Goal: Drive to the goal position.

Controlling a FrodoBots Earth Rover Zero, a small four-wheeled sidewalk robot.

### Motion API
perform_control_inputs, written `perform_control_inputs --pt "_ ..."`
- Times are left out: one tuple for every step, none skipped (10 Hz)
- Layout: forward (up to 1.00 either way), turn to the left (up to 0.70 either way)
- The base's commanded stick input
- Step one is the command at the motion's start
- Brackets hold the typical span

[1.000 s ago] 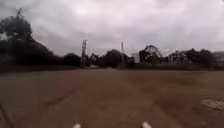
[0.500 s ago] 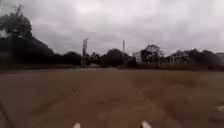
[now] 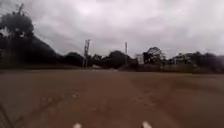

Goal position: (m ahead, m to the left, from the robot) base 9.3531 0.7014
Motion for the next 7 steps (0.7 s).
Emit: perform_control_inputs --pt "0.7 0.0" --pt "0.7 0.0" --pt "0.7 0.0" --pt "0.7 0.0" --pt "0.7 0.0" --pt "0.7 0.0" --pt "0.7 0.0"
